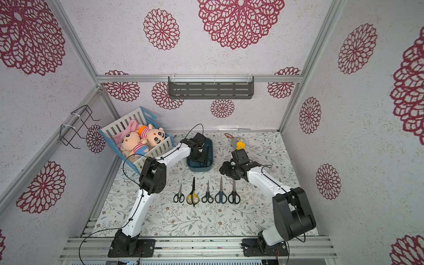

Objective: Take the scissors out of the storage box
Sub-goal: Pick up the scissors from the storage box.

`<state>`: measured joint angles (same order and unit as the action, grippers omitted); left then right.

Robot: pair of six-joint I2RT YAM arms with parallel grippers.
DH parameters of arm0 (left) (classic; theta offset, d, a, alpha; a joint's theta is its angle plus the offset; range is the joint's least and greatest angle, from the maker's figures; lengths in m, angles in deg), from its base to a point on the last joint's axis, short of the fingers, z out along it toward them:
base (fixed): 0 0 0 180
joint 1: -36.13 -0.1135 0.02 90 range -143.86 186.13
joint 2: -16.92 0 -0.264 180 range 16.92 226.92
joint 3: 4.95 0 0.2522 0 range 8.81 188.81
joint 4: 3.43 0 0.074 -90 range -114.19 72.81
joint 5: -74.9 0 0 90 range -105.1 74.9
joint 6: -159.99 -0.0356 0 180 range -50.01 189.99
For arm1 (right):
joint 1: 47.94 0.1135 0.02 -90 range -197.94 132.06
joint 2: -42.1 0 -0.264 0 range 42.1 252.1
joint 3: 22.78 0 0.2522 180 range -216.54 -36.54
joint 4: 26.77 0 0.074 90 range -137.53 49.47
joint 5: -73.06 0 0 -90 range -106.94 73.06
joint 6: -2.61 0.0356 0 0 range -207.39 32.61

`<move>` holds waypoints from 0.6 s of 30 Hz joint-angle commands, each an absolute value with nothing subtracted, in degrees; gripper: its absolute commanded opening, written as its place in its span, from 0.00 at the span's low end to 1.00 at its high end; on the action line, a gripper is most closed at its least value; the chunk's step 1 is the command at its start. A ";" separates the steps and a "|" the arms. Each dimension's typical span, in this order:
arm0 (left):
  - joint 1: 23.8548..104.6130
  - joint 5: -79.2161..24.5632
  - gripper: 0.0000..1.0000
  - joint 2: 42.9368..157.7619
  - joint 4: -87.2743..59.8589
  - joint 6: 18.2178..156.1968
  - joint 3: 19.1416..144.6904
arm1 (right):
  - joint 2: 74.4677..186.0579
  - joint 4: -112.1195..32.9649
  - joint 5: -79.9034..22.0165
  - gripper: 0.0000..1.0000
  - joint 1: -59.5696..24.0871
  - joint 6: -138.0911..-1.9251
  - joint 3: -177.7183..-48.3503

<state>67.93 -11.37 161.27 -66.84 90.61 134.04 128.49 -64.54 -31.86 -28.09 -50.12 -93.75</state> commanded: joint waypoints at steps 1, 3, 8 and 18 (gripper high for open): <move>67.98 -11.40 0.34 158.66 -67.98 89.71 130.12 | 128.93 -62.68 -32.29 0.57 -27.38 -49.34 -95.88; 68.01 -11.70 0.34 158.61 -67.48 89.02 129.89 | 129.24 -62.59 -32.31 0.57 -27.25 -49.34 -96.21; 68.10 -11.05 0.30 163.76 -71.88 87.23 135.03 | 129.72 -62.92 -32.15 0.57 -26.87 -49.50 -97.31; 67.36 -11.38 0.19 167.74 -71.27 89.67 136.60 | 131.95 -64.70 -32.48 0.57 -26.85 -50.78 -100.72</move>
